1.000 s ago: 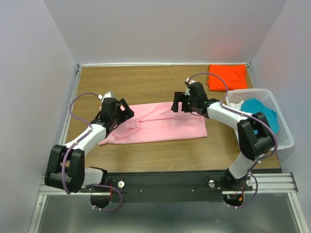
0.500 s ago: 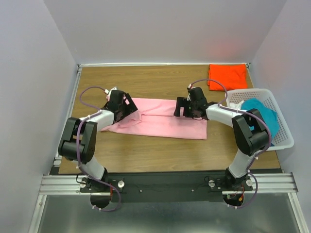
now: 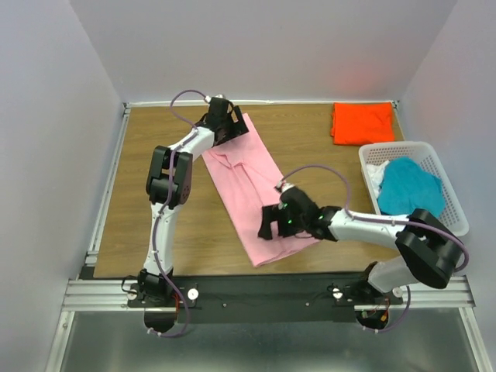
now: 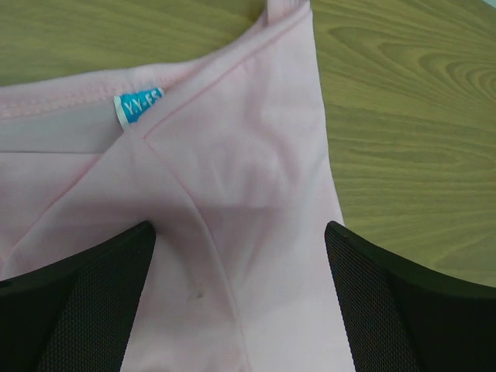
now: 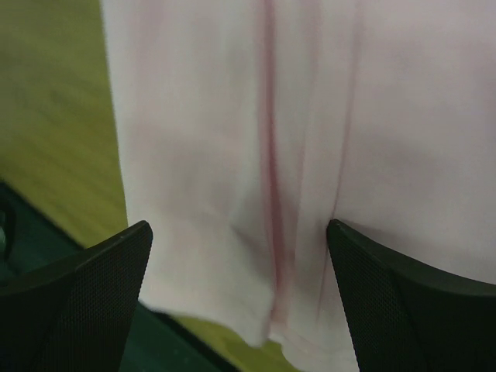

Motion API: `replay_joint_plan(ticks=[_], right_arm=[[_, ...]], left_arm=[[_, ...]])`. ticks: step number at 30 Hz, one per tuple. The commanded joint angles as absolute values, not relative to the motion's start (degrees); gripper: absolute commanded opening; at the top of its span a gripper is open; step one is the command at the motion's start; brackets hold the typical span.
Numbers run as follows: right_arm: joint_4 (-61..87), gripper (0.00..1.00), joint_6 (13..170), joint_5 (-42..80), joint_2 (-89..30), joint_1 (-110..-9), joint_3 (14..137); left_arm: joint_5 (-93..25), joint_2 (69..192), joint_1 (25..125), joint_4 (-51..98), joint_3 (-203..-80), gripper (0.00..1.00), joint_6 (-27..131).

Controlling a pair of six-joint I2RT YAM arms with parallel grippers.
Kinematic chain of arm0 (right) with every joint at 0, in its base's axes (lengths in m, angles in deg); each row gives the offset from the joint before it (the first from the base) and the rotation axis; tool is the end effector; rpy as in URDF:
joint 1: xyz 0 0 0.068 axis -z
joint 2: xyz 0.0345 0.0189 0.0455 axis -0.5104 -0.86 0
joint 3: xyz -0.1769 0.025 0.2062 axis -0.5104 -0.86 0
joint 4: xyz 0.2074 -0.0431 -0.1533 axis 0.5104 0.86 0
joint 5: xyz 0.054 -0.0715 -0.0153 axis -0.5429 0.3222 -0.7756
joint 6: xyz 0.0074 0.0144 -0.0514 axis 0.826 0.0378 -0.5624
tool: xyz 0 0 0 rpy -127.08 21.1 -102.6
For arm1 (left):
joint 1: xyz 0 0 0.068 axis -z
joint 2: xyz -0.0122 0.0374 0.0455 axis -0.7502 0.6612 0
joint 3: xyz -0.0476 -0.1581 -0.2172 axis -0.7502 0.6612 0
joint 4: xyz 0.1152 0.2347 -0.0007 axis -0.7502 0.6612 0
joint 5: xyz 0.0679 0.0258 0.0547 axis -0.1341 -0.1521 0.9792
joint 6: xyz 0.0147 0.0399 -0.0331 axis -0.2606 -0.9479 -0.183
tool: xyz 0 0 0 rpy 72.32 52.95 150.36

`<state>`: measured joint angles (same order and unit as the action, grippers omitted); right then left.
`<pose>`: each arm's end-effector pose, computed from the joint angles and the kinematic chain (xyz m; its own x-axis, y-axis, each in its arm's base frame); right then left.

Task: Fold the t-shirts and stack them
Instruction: Fold the tshirt

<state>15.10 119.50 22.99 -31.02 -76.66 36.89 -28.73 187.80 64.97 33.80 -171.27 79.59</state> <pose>0.1878 0.1977 0.1614 -0.8557 -0.0614 -0.5139 -0.3157 0.8488 0.4242 0.5036 -0.1500 0.1676 -0.6692 -0.4550 -0.5875 -0.1233 0.8476 -0.5161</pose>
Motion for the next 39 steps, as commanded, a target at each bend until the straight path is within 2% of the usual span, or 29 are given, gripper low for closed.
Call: replay_joint_plan(ticks=[1,4,7,12,15,18,21,24,28,34,37,39], right_arm=[[19.0,1.00,121.1,19.2,-31.6,-87.4,35.9],[18.9,1.00,118.0,16.5,-31.2,-92.4,39.3],[18.9,1.00,116.4,17.3,-29.3,-93.0,41.0],[19.1,1.00,116.1,27.4,-25.8,-92.9,44.6],[19.5,1.00,117.1,34.6,-23.7,-92.1,45.5],[19.8,1.00,117.0,36.3,-22.1,-88.4,46.1],[19.8,1.00,116.1,33.7,-22.8,-81.7,47.2],[19.9,1.00,114.2,33.0,-26.9,-76.0,50.2],[19.7,1.00,112.5,31.8,-36.3,-69.5,58.3],[19.8,1.00,101.6,30.0,-54.0,-66.5,77.3],[19.9,1.00,94.2,28.3,-65.8,-66.5,86.6],[20.5,1.00,90.9,29.3,-69.6,-66.5,90.8]], left_arm=[[-33.2,196.3,68.2,45.0,-183.3,0.98,75.1],[-33.5,198.8,69.3,47.9,-189.0,0.98,73.9],[-34.2,198.4,69.7,46.6,-188.7,0.98,72.6],[-37.7,196.0,70.1,45.1,-187.5,0.98,70.1],[-36.1,191.3,70.1,45.7,-187.0,0.98,69.0],[-34.0,183.3,70.1,45.8,-185.9,0.98,67.6],[-30.9,171.8,70.1,43.5,-178.8,0.98,67.6],[-28.6,158.6,70.1,35.8,-165.3,0.98,68.8],[-22.8,139.7,70.2,29.0,-141.4,0.98,72.6],[-19.9,125.8,70.5,26.0,-118.8,0.98,78.8],[-19.3,120.0,70.5,24.9,-111.9,0.98,79.9],[-18.6,118.3,70.5,25.2,-109.6,0.98,82.0]])
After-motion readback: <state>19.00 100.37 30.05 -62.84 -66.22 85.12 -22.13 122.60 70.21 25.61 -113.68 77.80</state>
